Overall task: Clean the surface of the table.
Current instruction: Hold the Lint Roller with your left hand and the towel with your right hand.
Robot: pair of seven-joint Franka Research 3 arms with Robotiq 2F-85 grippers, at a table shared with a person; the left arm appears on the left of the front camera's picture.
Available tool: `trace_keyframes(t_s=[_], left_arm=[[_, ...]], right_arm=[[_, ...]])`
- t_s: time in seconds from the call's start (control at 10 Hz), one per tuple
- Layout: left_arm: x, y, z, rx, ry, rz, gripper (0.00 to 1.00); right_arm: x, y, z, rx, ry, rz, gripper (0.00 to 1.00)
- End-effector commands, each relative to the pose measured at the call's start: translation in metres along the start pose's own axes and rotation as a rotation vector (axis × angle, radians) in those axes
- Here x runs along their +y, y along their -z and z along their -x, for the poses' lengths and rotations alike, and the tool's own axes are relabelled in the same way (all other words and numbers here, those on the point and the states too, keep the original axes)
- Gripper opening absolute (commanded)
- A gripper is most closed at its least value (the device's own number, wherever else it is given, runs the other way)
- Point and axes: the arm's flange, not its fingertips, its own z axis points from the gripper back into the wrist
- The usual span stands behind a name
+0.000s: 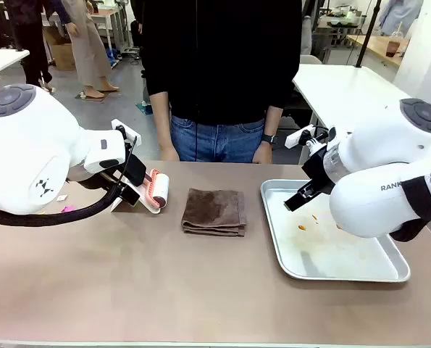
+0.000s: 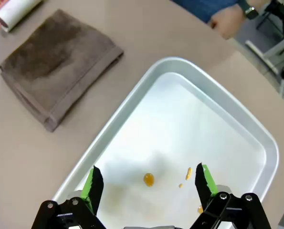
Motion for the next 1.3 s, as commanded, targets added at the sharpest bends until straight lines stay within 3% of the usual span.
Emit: trace_keyframes(t_s=[0.0, 1.2], left_arm=[[0.0000, 0.0000, 0.0000, 0.000, 0.000, 0.000, 1.00], [0.0000, 0.0000, 0.0000, 0.000, 0.000, 0.000, 1.00]], right_arm=[[0.0000, -0.0001, -0.0002, -0.001, 0.000, 0.000, 1.00], [0.0000, -0.0001, -0.0002, -0.001, 0.000, 0.000, 1.00]])
